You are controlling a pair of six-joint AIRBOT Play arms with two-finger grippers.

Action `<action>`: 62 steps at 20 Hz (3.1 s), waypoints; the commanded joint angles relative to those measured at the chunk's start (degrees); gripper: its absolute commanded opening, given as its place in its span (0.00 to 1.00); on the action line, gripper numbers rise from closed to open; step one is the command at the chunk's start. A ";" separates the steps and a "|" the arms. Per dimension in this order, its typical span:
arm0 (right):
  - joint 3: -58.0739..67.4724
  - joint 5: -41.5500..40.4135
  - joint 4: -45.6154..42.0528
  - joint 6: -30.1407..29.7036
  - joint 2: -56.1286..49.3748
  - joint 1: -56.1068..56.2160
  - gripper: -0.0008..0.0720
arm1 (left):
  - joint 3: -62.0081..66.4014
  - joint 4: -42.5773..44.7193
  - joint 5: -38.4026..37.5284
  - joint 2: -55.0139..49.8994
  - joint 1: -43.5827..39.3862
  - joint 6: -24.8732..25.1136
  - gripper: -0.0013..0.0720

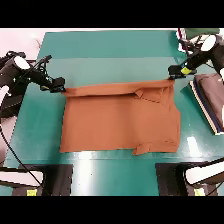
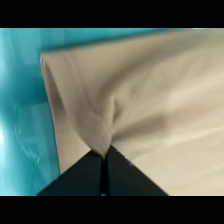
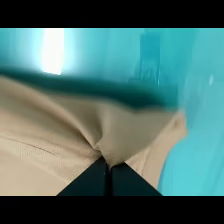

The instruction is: Fold the shirts.

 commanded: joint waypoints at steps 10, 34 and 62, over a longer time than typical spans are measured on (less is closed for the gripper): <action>-24.74 -11.23 4.48 2.40 12.11 -0.39 0.56 | -6.38 3.69 -3.23 1.25 0.87 -3.63 0.75; -33.35 -6.01 10.69 -0.28 36.57 -9.68 0.56 | -53.81 -1.66 -3.89 35.21 -1.55 -5.90 0.75; -70.58 -0.76 9.14 -3.26 36.54 -14.75 0.45 | -45.07 -3.37 -1.62 35.23 -1.55 -4.28 0.05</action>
